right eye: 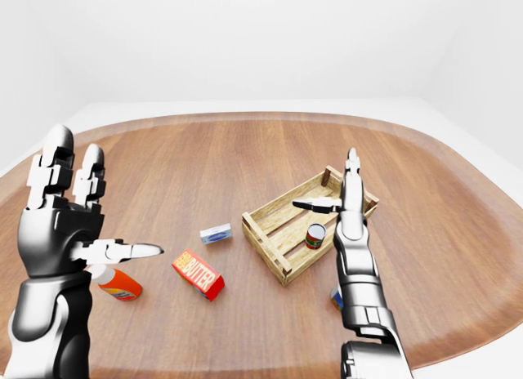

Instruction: Pick up the tomato sauce, and put it in the wooden tray.

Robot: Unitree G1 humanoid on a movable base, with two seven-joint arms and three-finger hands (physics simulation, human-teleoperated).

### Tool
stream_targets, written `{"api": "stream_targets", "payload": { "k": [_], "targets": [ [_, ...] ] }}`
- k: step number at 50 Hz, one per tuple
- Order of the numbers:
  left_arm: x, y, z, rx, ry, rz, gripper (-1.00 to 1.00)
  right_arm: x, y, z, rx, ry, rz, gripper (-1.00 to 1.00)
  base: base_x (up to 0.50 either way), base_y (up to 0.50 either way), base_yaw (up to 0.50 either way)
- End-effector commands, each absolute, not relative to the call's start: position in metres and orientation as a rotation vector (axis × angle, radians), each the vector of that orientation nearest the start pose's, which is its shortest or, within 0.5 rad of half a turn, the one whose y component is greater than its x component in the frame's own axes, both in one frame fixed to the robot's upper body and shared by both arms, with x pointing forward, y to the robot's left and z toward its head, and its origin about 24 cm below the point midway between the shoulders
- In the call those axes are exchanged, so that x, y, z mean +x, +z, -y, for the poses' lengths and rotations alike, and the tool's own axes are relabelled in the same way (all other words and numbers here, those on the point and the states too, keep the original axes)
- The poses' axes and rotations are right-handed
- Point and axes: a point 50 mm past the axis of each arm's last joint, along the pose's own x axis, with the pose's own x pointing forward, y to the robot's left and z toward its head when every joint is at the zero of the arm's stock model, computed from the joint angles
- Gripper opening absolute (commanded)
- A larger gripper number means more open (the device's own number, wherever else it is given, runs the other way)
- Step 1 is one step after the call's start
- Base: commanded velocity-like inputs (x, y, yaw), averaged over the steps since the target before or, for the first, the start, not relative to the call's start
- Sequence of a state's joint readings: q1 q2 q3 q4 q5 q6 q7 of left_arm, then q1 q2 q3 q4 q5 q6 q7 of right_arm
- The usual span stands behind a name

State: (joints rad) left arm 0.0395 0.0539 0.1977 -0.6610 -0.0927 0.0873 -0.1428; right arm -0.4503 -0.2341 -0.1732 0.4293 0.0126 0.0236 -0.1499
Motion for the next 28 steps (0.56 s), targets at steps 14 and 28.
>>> {"api": "stream_targets", "payload": {
  "k": [14,28],
  "targets": [
    [0.202,0.184,-0.186,0.071,0.007,0.590,1.00,0.238,0.198,0.197,-0.155,-0.164,0.617,1.00,0.00,0.00,0.00],
    [0.201,0.184,-0.185,0.068,0.003,0.589,1.00,0.170,0.238,0.185,-0.121,-0.120,0.894,1.00,0.00,0.00,0.00]
  ]
}}
